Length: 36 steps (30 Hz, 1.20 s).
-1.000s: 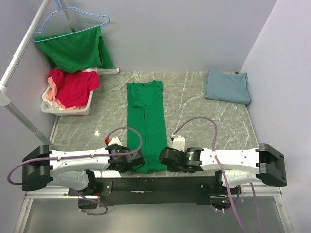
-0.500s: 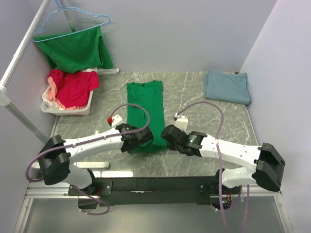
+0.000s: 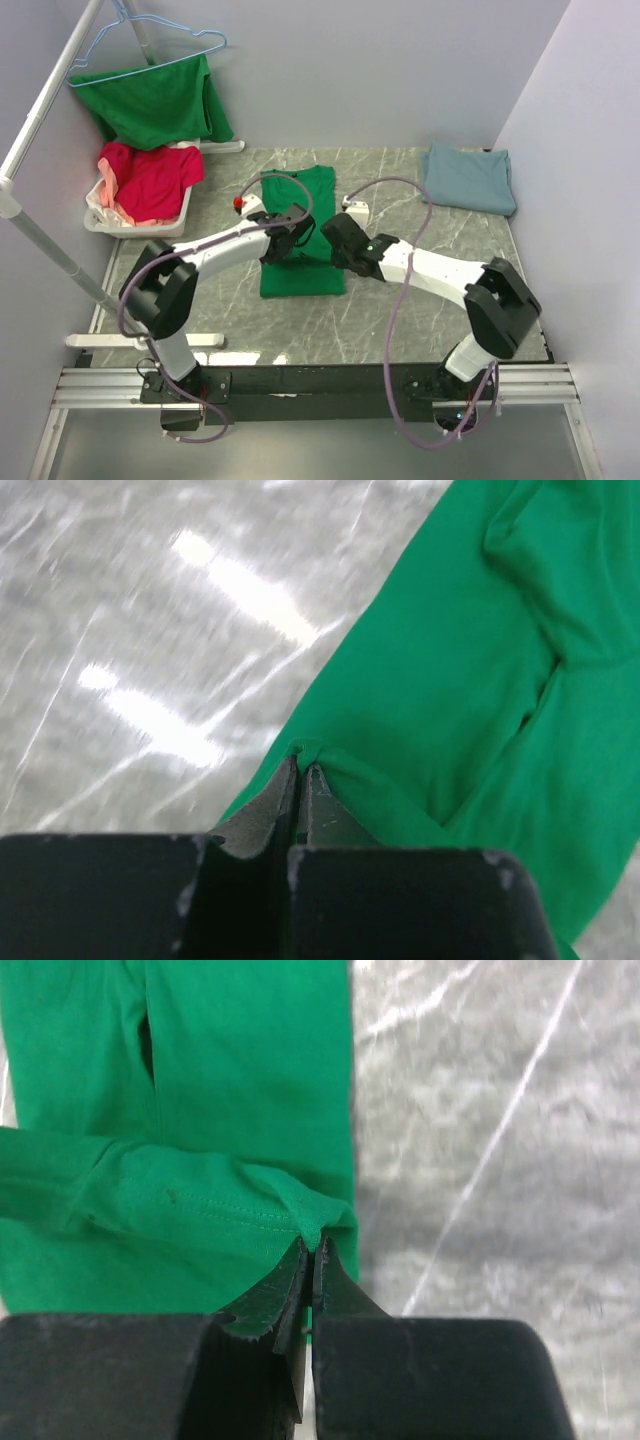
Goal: Fold and stack the t-shirts
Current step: Fold the tshirt
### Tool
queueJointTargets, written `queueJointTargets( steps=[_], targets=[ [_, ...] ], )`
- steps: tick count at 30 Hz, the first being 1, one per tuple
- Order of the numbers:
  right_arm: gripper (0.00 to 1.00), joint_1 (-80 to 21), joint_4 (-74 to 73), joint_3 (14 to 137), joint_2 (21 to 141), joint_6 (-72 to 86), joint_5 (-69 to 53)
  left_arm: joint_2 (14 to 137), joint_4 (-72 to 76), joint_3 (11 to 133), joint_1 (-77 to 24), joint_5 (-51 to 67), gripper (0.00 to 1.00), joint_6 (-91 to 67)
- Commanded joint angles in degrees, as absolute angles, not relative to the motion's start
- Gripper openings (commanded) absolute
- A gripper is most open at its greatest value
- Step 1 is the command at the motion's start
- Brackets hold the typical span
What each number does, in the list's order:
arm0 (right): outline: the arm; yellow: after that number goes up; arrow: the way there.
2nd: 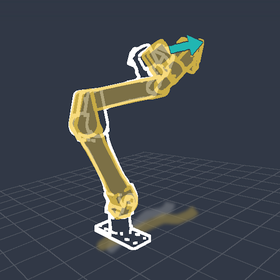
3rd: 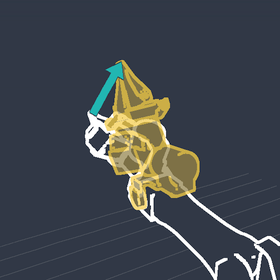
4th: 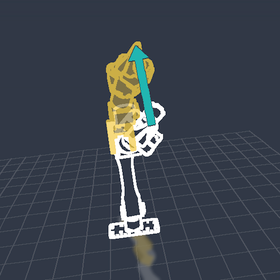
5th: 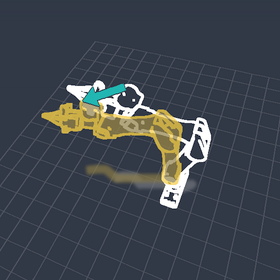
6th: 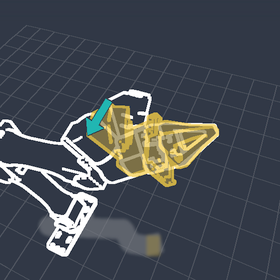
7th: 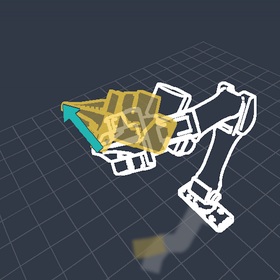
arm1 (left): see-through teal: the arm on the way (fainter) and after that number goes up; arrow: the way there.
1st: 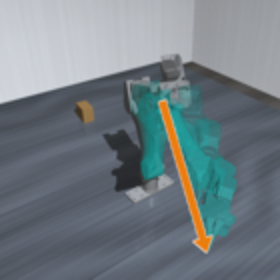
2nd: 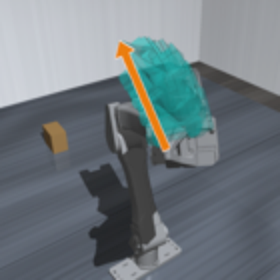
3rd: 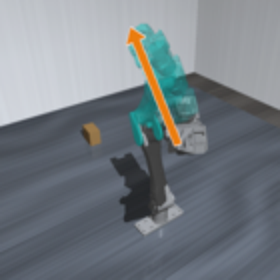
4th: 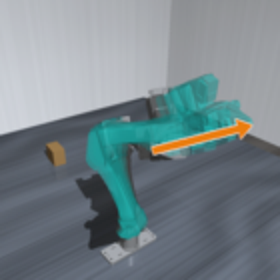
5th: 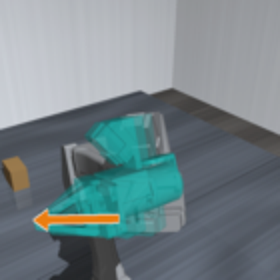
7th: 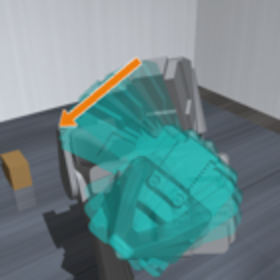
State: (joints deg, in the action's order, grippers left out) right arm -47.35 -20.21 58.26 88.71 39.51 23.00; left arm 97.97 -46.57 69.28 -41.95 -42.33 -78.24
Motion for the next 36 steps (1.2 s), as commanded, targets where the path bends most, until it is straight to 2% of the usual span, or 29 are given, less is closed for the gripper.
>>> queueJointTargets(
  steps=[1, 14, 17, 19, 20, 21, 23, 24, 27, 31, 35, 36],
  targets=[
    [0.00, -44.74, -17.84, 64.76, 93.41, 35.16, 22.59, 102.20, -42.45, 74.61, -38.85, -43.42, 0.01, -71.11],
    [0.00, -37.72, -15.30, 72.42, 103.97, 33.23, 18.29, 111.97, -38.67, 83.49, -33.58, -40.87, 0.01, -64.60],
    [0.00, -36.04, -13.89, 74.00, 106.08, 31.91, 16.00, 114.43, -39.02, 86.48, -32.43, -40.87, 0.05, -64.07],
    [0.14, -34.46, -13.62, 76.01, 107.48, 31.29, 15.30, 116.01, -39.98, 89.03, -31.73, -41.39, 0.12, -64.25],
    [0.23, -34.11, -13.80, 76.90, 107.93, 30.68, 15.21, 116.36, -40.25, 89.82, -31.64, -42.09, 0.19, -64.34],
    [0.41, -32.88, -13.54, 77.60, 108.10, 30.41, 15.12, 116.80, -40.95, 91.13, -31.47, -42.27, 0.23, -64.51],
    [0.52, -31.65, -13.36, 79.53, 108.37, 29.45, 14.94, 116.89, -41.22, 92.10, -30.94, -43.50, 0.35, -65.04],
    [0.60, -30.51, -13.27, 80.32, 108.37, 29.10, 14.85, 116.72, -41.57, 92.98, -30.94, -43.85, 0.38, -65.13],
    [0.65, -28.83, -14.49, 83.66, 108.89, 28.21, 15.03, 116.63, -42.10, 94.56, -30.67, -45.52, 0.50, -65.39],
    [0.66, -27.69, -16.61, 85.17, 108.46, 27.69, 15.64, 115.67, -44.03, 94.66, -30.76, -45.79, 0.53, -65.39],
    [0.66, -27.77, -14.33, 75.00, 101.88, 29.43, 12.75, 110.23, -39.75, 86.77, -30.85, -41.06, 0.53, -61.63],
    [0.65, -27.77, -13.54, 70.19, 98.73, 29.79, 11.44, 106.73, -38.51, 81.61, -30.76, -39.91, 0.53, -61.18]
  ],
)
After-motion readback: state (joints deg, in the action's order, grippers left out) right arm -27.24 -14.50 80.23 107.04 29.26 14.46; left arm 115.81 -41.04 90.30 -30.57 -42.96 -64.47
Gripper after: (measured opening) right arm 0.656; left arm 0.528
